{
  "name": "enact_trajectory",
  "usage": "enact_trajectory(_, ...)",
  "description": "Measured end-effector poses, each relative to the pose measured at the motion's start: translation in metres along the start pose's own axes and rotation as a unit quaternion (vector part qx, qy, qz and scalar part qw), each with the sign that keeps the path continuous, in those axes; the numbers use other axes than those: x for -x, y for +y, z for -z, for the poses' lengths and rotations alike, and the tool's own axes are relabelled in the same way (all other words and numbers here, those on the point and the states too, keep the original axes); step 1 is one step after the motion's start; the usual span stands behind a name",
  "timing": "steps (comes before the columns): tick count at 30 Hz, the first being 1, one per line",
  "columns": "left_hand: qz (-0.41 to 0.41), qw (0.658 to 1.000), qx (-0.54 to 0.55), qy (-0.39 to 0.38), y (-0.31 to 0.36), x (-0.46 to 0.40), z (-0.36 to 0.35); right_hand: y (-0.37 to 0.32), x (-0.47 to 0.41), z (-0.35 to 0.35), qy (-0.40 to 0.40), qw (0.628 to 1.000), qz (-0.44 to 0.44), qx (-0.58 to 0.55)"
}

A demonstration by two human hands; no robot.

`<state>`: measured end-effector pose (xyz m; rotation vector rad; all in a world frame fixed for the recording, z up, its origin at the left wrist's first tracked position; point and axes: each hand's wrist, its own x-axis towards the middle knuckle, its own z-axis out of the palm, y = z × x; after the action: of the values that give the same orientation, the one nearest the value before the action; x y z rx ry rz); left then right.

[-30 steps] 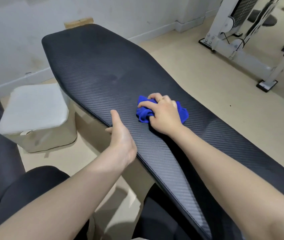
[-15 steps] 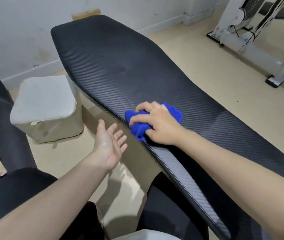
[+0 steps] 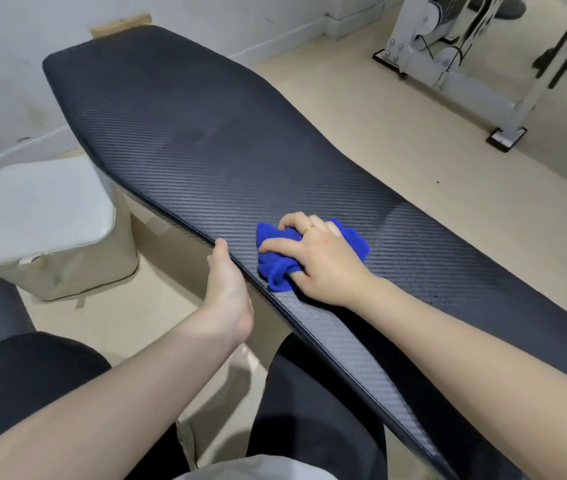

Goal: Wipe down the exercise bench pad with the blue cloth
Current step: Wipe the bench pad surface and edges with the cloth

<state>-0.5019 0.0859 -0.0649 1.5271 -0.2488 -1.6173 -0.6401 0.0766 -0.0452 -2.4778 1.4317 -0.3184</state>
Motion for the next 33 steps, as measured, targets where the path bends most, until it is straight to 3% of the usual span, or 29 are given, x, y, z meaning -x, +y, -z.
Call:
enact_trajectory(4, 0.008, 1.000, 0.028, -0.002, -0.006, -0.003, -0.013, -0.009, 0.068, -0.001, -0.040, 0.997, 0.063, -0.032)
enact_trajectory(7, 0.016, 0.997, 0.042, 0.061, -0.005, -0.004, -0.027, 0.003, 0.074, 0.002, -0.064, 0.994, 0.081, -0.040)
enact_trajectory(11, -0.003, 0.989, 0.005, 0.147, -0.005, -0.003, -0.038, 0.046, 0.017, 0.012, 0.052, 0.995, -0.080, 0.003)
enact_trajectory(14, -0.020, 0.982, -0.046, 0.181, -0.007, -0.002, -0.044, 0.057, -0.006, 0.016, 0.072, 0.981, -0.178, 0.032)
enact_trajectory(18, -0.028, 0.963, -0.092, 0.251, -0.004, 0.004, -0.052, 0.025, 0.039, 0.012, 0.049, 0.992, -0.109, 0.041)
enact_trajectory(22, -0.030, 0.961, -0.103, 0.254, -0.005, 0.004, -0.054, 0.041, 0.071, 0.019, 0.009, 0.998, -0.048, 0.029)
enact_trajectory(28, -0.041, 0.956, -0.098, 0.273, -0.009, -0.003, -0.054, 0.117, 0.009, 0.032, 0.097, 0.952, -0.278, 0.078)
enact_trajectory(30, -0.040, 0.952, -0.103, 0.287, -0.009, -0.003, -0.056, 0.107, 0.016, 0.031, 0.096, 0.956, -0.268, 0.074)
enact_trajectory(33, -0.038, 0.942, -0.120, 0.312, -0.009, -0.004, -0.058, 0.069, 0.054, 0.022, 0.085, 0.978, -0.183, 0.045)
